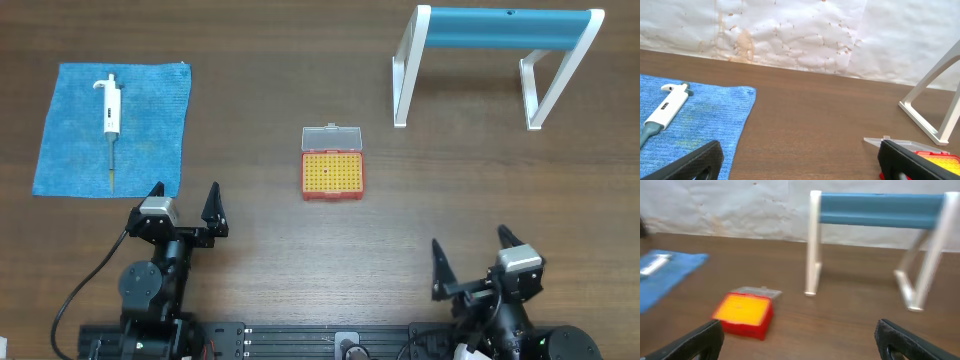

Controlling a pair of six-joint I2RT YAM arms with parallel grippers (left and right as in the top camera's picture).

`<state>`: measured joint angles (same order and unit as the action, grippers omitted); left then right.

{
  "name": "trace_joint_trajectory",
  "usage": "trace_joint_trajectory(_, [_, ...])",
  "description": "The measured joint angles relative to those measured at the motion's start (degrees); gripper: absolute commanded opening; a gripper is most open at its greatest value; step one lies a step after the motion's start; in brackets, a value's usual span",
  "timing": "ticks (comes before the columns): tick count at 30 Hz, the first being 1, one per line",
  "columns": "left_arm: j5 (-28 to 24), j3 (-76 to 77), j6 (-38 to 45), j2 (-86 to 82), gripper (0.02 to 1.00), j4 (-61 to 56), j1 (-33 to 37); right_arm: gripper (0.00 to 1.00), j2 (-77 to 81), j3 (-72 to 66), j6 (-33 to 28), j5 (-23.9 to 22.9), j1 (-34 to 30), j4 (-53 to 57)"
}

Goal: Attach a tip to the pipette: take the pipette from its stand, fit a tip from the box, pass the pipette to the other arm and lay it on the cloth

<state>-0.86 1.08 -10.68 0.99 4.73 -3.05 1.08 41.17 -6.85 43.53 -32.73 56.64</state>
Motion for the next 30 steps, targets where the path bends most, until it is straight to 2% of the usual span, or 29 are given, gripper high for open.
trace_joint_trajectory(1, [0.02, 0.00, 0.02, 0.00, 0.996, 0.00, 0.00, 0.974, 0.00, 0.00, -2.19, -6.45, 0.00, 0.20])
trace_joint_trajectory(3, [0.02, 0.00, 0.00, 0.00, 0.996, 0.00, 0.02, 0.974, 0.00, 0.00, -3.41, -12.11, 0.59, 0.31])
trace_joint_trajectory(5, [0.00, 0.00, 0.02, 0.00, 0.998, 0.00, 0.00, 0.974, 0.00, 0.00, -4.37, -16.48, 4.68, 0.37])
trace_joint_trajectory(6, [0.02, 0.00, 0.00, 0.00, 0.996, 0.00, 0.00, 0.974, -0.02, 0.00, -4.90, -18.49, 7.96, 0.59])
trace_joint_trajectory(8, [0.02, 0.00, 0.02, 0.00, 0.996, 0.00, 0.00, 0.972, -0.07, -0.68, -5.77, -21.90, 18.71, -1.22])
trace_joint_trajectory(10, [0.02, -0.09, 0.02, -0.15, 0.996, -0.04, 0.00, 0.974, -0.37, -4.61, -6.16, -25.14, 26.34, -11.34])
trace_joint_trajectory(12, [0.02, -0.28, 0.02, -0.22, 0.998, -0.02, 0.00, 0.974, -0.31, -15.96, -6.47, -30.18, 30.99, -33.07])
trace_joint_trajectory(14, [0.04, -0.44, 0.17, -0.42, 0.998, -0.24, 0.00, 0.974, 0.04, -27.39, -6.62, -34.10, 31.36, -48.92])
trace_joint_trajectory(17, [0.02, -0.52, 0.17, -0.44, 0.996, -0.26, 0.00, 0.974, -0.04, -37.48, -6.56, -39.08, 31.36, -56.43])
trace_joint_trajectory(20, [0.04, -0.52, 0.17, -0.44, 0.996, -0.26, 0.00, 0.980, -0.28, -40.39, -1.09, -44.17, 31.36, -55.98])
trace_joint_trajectory(22, [0.02, -0.52, 0.17, -0.44, 0.996, -0.26, 0.00, 0.974, -0.33, -40.54, 1.77, -45.42, 31.36, -53.42])
trace_joint_trajectory(30, [0.02, -0.52, 0.17, -0.44, 0.998, -0.26, 0.00, 0.974, -0.37, -40.59, 4.68, -46.23, 31.36, -52.85])
